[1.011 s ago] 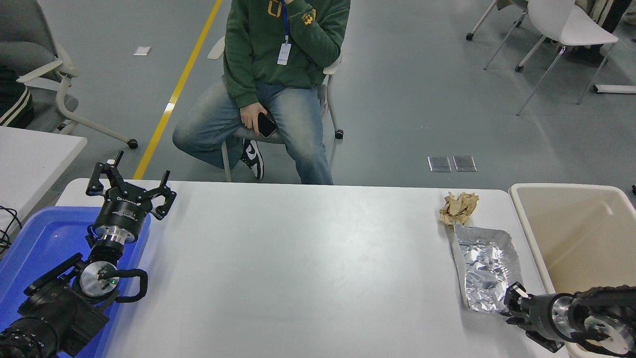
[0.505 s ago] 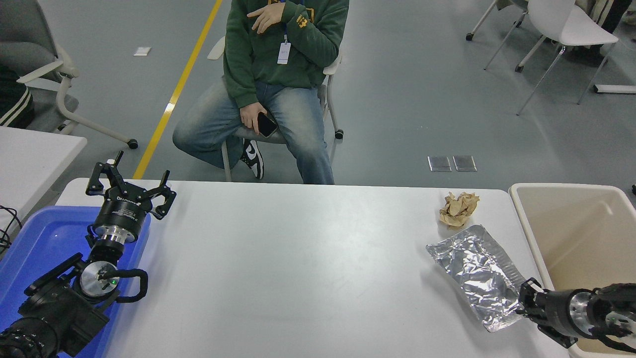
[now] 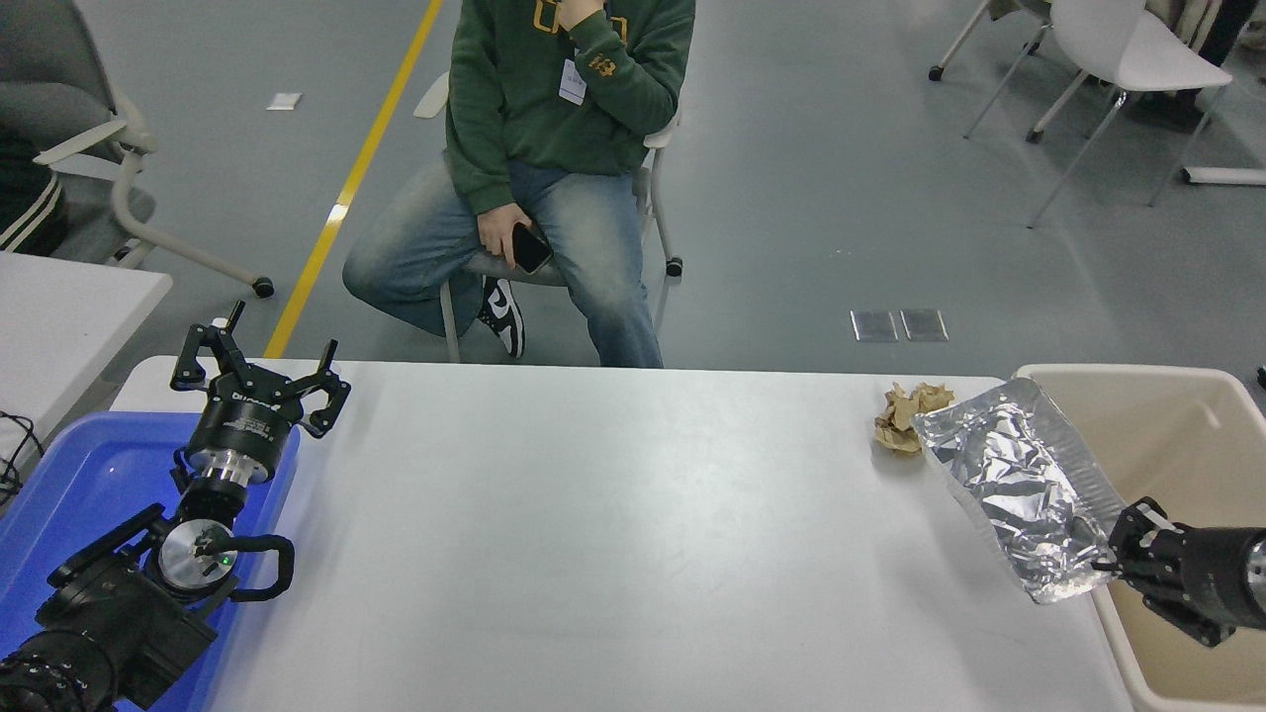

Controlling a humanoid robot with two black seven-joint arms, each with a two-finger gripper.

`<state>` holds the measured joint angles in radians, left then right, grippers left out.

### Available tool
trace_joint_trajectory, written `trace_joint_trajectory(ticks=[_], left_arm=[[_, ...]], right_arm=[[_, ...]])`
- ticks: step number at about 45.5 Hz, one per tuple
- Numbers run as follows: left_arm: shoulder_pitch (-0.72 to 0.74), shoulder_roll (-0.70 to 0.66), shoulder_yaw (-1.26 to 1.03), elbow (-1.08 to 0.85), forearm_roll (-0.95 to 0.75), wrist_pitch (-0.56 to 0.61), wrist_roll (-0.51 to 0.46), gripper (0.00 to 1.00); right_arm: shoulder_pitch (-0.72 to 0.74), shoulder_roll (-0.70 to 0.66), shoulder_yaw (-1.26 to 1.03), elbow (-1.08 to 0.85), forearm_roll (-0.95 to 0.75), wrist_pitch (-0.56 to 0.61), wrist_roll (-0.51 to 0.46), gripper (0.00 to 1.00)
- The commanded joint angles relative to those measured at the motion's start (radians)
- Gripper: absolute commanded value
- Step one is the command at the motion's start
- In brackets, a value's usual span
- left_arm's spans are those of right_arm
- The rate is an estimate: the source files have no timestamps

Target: Clean the table surface

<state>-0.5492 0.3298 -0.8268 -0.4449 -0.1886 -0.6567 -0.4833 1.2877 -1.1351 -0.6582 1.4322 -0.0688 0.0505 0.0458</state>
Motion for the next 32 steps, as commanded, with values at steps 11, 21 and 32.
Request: trace_joint_trajectory(ticks=[11, 21, 32], left_arm=[[0.000, 0.000, 0.000, 0.000, 0.000, 0.000, 0.000, 1.00], [0.000, 0.000, 0.000, 0.000, 0.000, 0.000, 0.000, 1.00], [0.000, 0.000, 0.000, 0.000, 0.000, 0.000, 0.000, 1.00]], right_arm=[[0.130, -0.219, 0.005, 0.036, -0.187, 0.198, -0.004, 0.00], [0.147, -0.296, 0.045, 0.031, -0.267, 0.275, -0.010, 0.00], [0.147, -0.379, 0.115, 0.028, -0.341, 0.351, -0.037, 0.00]])
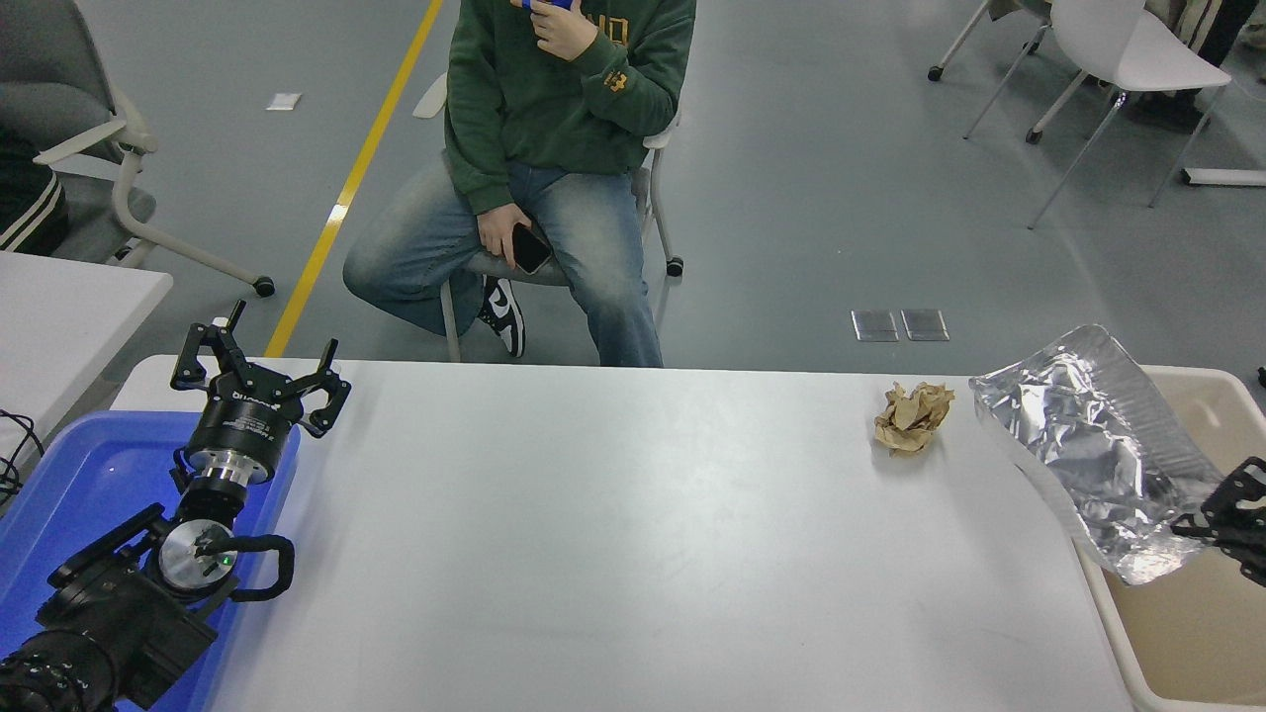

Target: Clean the table surface

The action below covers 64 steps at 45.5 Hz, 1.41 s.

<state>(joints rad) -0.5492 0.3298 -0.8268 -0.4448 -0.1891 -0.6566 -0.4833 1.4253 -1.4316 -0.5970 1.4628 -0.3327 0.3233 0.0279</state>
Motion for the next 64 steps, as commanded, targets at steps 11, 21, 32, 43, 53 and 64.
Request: trace_joint_trajectory(ticks=[11, 21, 32, 43, 53, 64], left_arm=[[0.000, 0.000, 0.000, 0.000, 0.000, 0.000, 0.000, 1.00], [0.000, 0.000, 0.000, 0.000, 0.000, 0.000, 0.000, 1.00], [0.000, 0.000, 0.000, 0.000, 0.000, 0.000, 0.000, 1.00], [0.000, 0.000, 0.000, 0.000, 0.000, 0.000, 0.000, 1.00], [0.000, 0.000, 0.000, 0.000, 0.000, 0.000, 0.000, 1.00], [0.000, 0.000, 0.000, 0.000, 0.000, 0.000, -0.001, 1.00]], right_arm=[[0.009, -0.098, 0.060, -0.010, -0.089, 0.092, -0.020, 0.00], [0.007, -0.095, 0.062, -0.035, -0.089, 0.097, -0.019, 0.00], [0.006, -0.058, 0.062, -0.130, -0.072, 0.088, -0.020, 0.00], [-0.039, 0.028, 0.059, -0.280, -0.065, 0.019, -0.019, 0.00], [-0.160, 0.197, 0.060, -0.453, 0.084, -0.099, -0.014, 0.00], [-0.345, 0.439, 0.109, -0.745, 0.202, -0.201, -0.013, 0.00]])
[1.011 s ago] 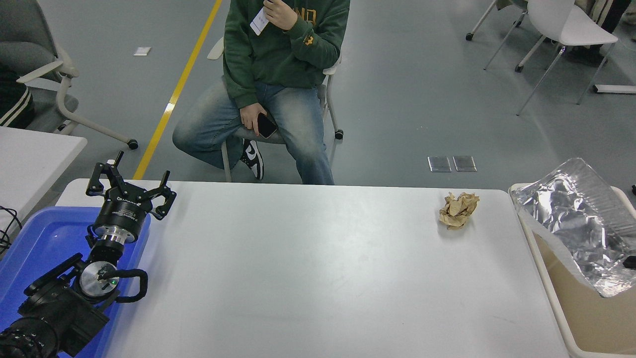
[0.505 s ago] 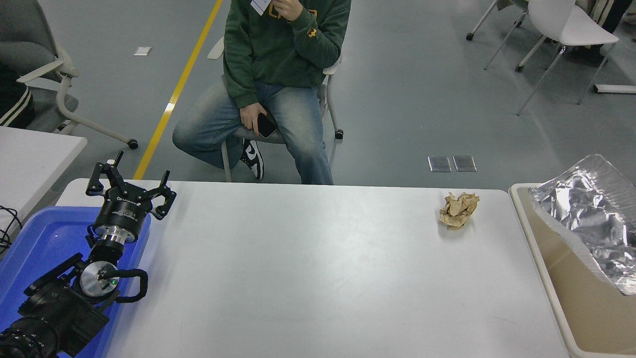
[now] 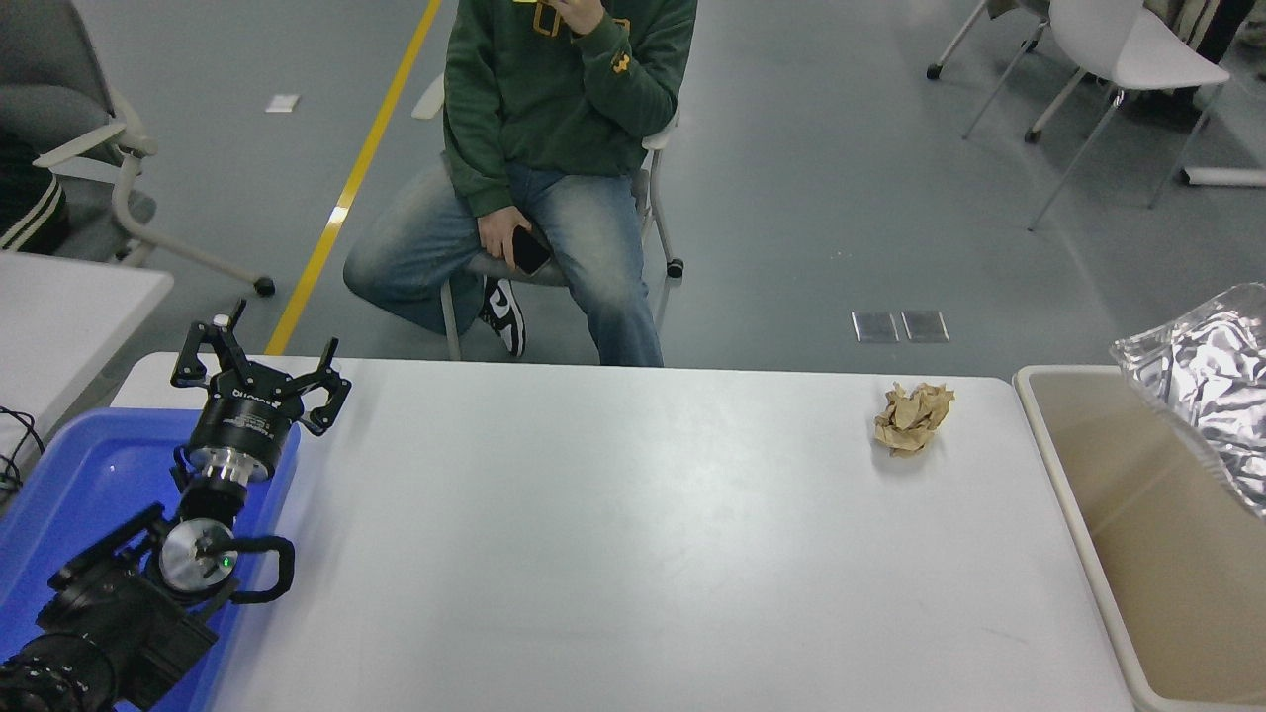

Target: Clean the table surface

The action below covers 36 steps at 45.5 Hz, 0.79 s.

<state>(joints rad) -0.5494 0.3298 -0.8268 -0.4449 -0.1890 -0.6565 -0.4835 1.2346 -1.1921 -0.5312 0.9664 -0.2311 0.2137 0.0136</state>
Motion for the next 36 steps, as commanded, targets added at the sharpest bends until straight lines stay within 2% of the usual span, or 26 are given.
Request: trace_joint_trajectory(ticks=[1, 12, 21, 28, 36], left_arm=[[0.000, 0.000, 0.000, 0.000, 0.000, 0.000, 0.000, 1.00], [0.000, 0.000, 0.000, 0.000, -0.001, 0.000, 0.000, 1.00], [0.000, 0.000, 0.000, 0.000, -0.001, 0.000, -0.001, 1.00], [0.000, 0.000, 0.000, 0.000, -0.001, 0.000, 0.000, 1.00], [0.000, 0.000, 0.000, 0.000, -0.001, 0.000, -0.001, 1.00]], right_arm=[[-0.174, 0.218, 0.059, -0.279, 0.104, -0.094, 0.002, 0.00], [-0.368, 0.396, 0.215, -0.580, 0.107, -0.097, 0.002, 0.00], [-0.441, 0.531, 0.260, -0.761, 0.107, -0.108, 0.002, 0.00], [-0.484, 0.620, 0.287, -0.862, 0.107, -0.143, 0.002, 0.00], [-0.503, 0.690, 0.321, -0.882, 0.107, -0.200, -0.001, 0.00]])
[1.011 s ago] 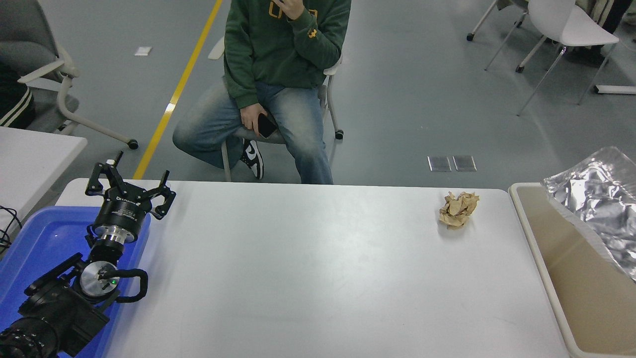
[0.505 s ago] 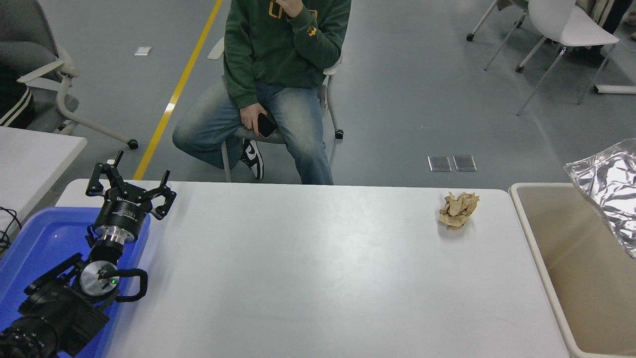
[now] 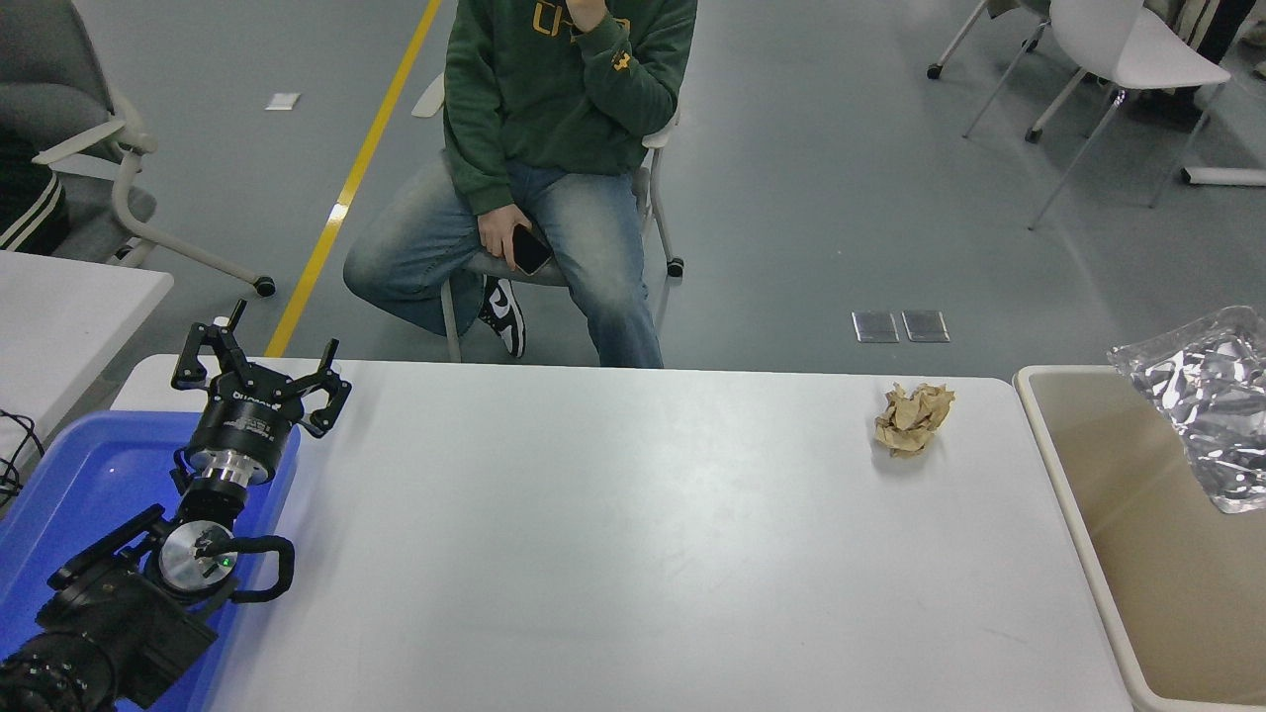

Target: Clean the table surface

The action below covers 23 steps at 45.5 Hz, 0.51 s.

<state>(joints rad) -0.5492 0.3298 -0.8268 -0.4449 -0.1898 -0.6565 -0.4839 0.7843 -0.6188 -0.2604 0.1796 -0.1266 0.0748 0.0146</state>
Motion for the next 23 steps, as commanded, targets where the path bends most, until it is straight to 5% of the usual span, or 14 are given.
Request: trace_joint_trajectory(ticks=[1, 23], left_arm=[[0.000, 0.000, 0.000, 0.000, 0.000, 0.000, -0.001, 1.00], [0.000, 0.000, 0.000, 0.000, 0.001, 0.000, -0.001, 1.00]], right_arm=[[-0.056, 0.123, 0.052, -0.095, 0.002, -0.070, -0.002, 0.00], [-0.060, 0.195, 0.056, -0.097, 0.002, -0.159, -0.005, 0.00]])
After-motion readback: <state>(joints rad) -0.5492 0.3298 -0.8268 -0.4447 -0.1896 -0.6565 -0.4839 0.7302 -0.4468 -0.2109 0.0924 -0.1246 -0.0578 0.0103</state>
